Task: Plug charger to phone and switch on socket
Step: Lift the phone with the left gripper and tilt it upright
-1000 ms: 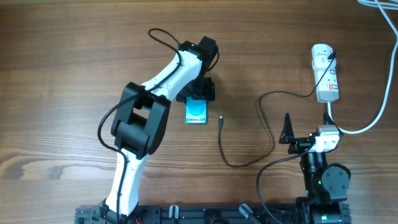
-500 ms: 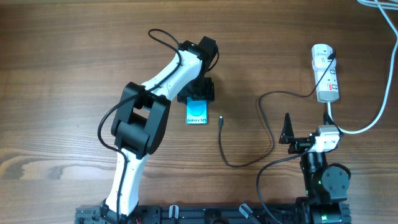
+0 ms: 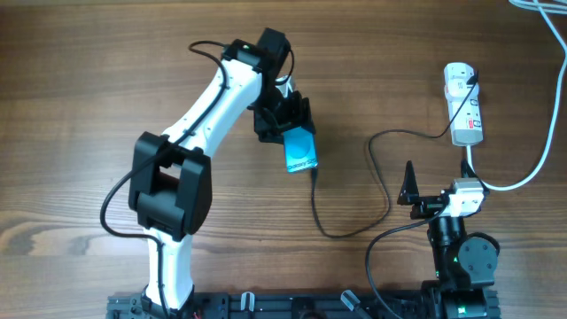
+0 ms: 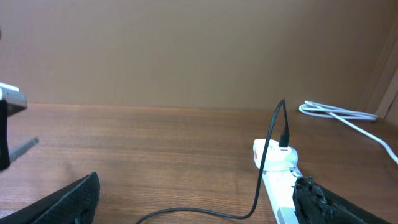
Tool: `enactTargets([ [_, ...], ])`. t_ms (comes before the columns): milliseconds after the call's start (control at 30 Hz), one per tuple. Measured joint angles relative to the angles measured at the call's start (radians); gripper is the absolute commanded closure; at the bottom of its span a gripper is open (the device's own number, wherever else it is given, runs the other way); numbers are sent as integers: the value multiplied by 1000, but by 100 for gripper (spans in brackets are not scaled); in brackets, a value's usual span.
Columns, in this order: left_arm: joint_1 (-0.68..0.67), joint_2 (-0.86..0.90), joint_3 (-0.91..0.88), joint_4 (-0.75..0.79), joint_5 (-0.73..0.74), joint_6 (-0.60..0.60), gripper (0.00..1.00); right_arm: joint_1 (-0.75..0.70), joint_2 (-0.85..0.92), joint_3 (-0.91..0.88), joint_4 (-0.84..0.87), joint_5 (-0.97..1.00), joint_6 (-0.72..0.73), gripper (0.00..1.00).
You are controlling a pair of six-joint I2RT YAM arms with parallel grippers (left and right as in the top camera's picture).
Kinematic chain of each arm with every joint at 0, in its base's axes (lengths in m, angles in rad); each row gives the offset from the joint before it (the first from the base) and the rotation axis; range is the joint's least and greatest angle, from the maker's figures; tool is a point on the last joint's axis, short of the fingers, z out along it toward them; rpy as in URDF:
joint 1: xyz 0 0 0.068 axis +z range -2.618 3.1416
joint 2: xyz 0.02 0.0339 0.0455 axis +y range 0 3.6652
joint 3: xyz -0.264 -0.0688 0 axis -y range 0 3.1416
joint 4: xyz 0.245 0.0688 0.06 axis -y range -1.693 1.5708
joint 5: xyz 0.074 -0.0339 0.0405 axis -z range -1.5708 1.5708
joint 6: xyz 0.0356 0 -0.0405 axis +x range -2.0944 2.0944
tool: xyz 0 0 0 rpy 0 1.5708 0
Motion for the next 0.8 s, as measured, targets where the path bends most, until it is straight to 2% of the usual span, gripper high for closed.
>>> enactTargets([
  [267, 66, -3, 0, 0, 500, -3, 30, 0, 0, 0, 0, 0, 0, 0],
  [500, 134, -3, 0, 0, 836, -3, 30, 0, 0, 0, 0, 0, 0, 0],
  [633, 177, -3, 0, -2, 944, -3, 30, 0, 0, 0, 0, 0, 0, 0],
  [800, 214, -3, 0, -11, 986, -35, 30, 0, 0, 0, 0, 0, 0, 0],
])
